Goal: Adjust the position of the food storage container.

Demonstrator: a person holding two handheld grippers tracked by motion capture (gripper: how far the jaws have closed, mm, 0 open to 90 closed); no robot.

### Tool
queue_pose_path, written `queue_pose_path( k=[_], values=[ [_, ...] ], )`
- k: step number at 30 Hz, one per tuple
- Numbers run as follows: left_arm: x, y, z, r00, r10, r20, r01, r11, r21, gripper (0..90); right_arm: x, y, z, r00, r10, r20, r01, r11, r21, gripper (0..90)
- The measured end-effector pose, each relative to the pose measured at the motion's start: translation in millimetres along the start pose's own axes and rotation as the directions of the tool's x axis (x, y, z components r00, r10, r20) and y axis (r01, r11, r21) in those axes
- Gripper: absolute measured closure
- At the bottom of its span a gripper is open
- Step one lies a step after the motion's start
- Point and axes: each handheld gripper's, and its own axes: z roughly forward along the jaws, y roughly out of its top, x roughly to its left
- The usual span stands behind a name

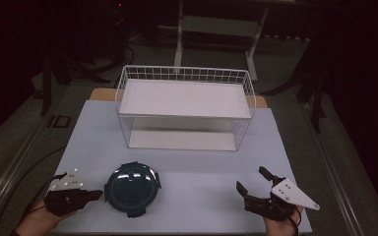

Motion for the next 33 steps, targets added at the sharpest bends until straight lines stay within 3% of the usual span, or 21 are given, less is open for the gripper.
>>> queue_pose_path(
  k=[12,25,31,33],
  values=[
    [1.9,5.1,5.0,1.0,-0.005,-0.001,0.005,0.9999,0.013,89.9,0.0,0.7,-0.6,1.0,0.001,0.004,-0.001,1.0,-0.008,12.5],
    [6.2,26.3,25.4,0.9998,0.012,0.017,-0.012,0.9999,0.009,89.9,-0.5,2.1,-3.0,0.9999,-0.011,0.0,0.011,1.0,-0.025,12.5],
    [6.6,28.9,20.7,0.9997,0.021,0.016,-0.021,0.9998,0.003,89.8,-0.8,1.9,-2.6,0.9997,-0.012,-0.023,0.011,0.999,-0.031,12.5],
    [5.6,28.7,21.8,0.9993,0.017,0.034,-0.018,0.9998,0.006,89.9,-0.5,2.0,-2.5,0.9996,-0.014,-0.025,0.013,0.999,-0.032,12.5]
  ],
)
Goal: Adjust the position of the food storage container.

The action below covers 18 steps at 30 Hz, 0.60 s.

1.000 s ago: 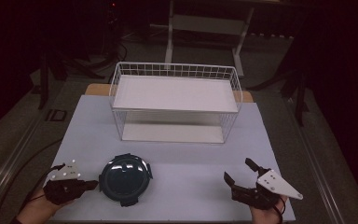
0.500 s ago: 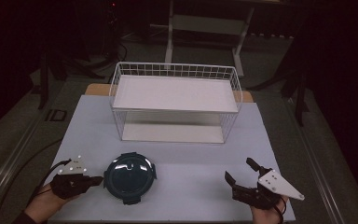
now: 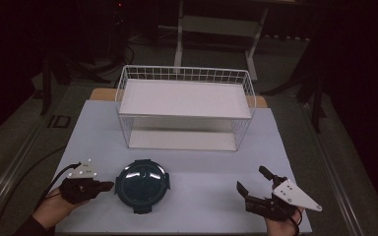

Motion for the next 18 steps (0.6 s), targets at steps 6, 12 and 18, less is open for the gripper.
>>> queue_pose_path(
  k=[6,12,18],
  values=[
    [-1.1,1.1,2.1,0.9999,-0.005,-0.01,0.005,1.0,0.008,89.8,-0.6,-0.3,0.6,1.0,0.004,0.0,-0.004,1.0,0.008,12.5],
    [-2.3,11.7,7.0,1.0,0.002,-0.009,-0.002,1.0,0.003,89.8,-0.4,-0.5,1.6,1.0,0.001,-0.002,-0.001,1.0,0.013,12.5],
    [-2.9,15.7,11.1,1.0,0.001,0.003,-0.001,1.0,0.002,89.8,-0.6,-0.8,1.9,1.0,0.005,-0.003,-0.005,1.0,0.015,12.5]
  ],
)
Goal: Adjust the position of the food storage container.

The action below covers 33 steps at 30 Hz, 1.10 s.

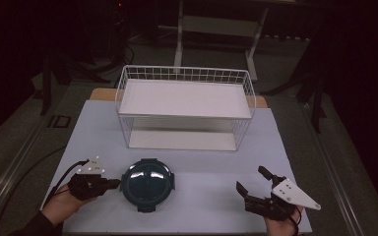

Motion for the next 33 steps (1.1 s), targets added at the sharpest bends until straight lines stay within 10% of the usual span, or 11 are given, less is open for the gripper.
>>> queue_pose_path(
  k=[33],
  values=[
    [-42.5,65.6,70.8,0.9886,0.101,0.112,-0.1,0.9949,-0.012,89.8,1.8,0.5,1.5,0.9999,-0.007,-0.015,0.007,1.0,-0.001,12.5]
  ],
)
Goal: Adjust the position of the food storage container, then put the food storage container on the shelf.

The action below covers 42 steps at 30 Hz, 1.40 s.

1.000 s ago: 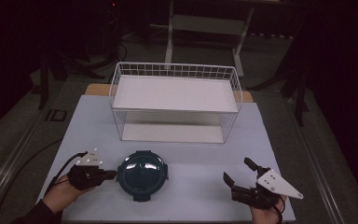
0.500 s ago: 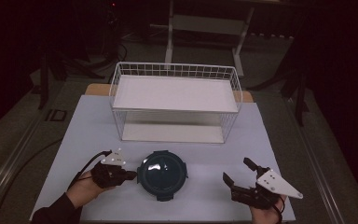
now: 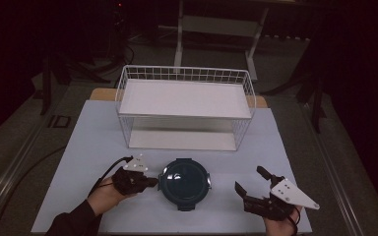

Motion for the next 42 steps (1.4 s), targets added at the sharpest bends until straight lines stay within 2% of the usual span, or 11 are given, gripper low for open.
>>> queue_pose_path(
  k=[19,26,30,33,35,36,37,38,39,41,42],
  values=[
    [-10.9,29.9,34.1,0.9984,0.02,0.053,-0.02,0.9998,-0.009,89.8,0.0,-0.9,0.4,1.0,0.007,-0.005,-0.007,1.0,0.002,12.5],
    [-14.0,31.5,36.5,0.9986,0.029,0.045,-0.029,0.9995,-0.017,89.3,-0.3,-0.9,-0.2,1.0,0.009,-0.004,-0.009,1.0,0.003,12.5],
    [-13.7,29.7,31.3,0.9977,0.031,0.061,-0.028,0.9988,-0.039,73.2,0.1,-0.5,-1.1,0.9999,0.011,-0.01,-0.011,1.0,0.003,12.5],
    [-12.9,30.0,23.6,0.9969,0.004,0.079,0.001,0.9973,-0.073,52.1,0.8,0.0,-1.2,0.9999,0.01,-0.009,-0.009,1.0,0.005,12.5],
    [-12.4,30.6,18.7,0.993,-0.025,0.116,0.038,0.993,-0.111,35.7,0.9,0.1,-1.3,0.9999,0.011,-0.01,-0.011,1.0,0.006,12.5],
    [-12.4,30.6,18.7,0.993,-0.025,0.116,0.038,0.993,-0.111,22.7,0.9,0.1,-1.3,0.9999,0.011,-0.01,-0.011,1.0,0.006,12.5],
    [-12.2,31.0,17.4,0.9911,-0.034,0.129,0.05,0.9912,-0.123,22.7,1.2,0.4,-1.8,0.9999,0.012,-0.009,-0.012,1.0,0.001,12.5],
    [-12.1,31.6,16.7,0.9882,-0.049,0.145,0.069,0.9889,-0.132,12.5,1.7,1.6,-2.7,0.9999,0.012,-0.003,-0.012,1.0,-0.004,12.5],
    [-12.9,33.9,14.7,0.9847,-0.065,0.162,0.088,0.9864,-0.139,9.0,2.1,2.5,-3.2,0.9999,0.01,-0.005,-0.01,1.0,-0.011,12.5],
    [-14.9,37.6,12.0,0.9805,-0.093,0.173,0.12,0.9804,-0.156,3.5,3.8,4.7,-4.4,1.0,-0.001,-0.009,0.001,1.0,-0.024,14.1],
    [-14.9,37.6,12.0,0.9805,-0.093,0.173,0.12,0.9804,-0.156,1.3,3.8,4.7,-4.4,1.0,-0.001,-0.009,0.001,1.0,-0.024,14.1]
  ],
)
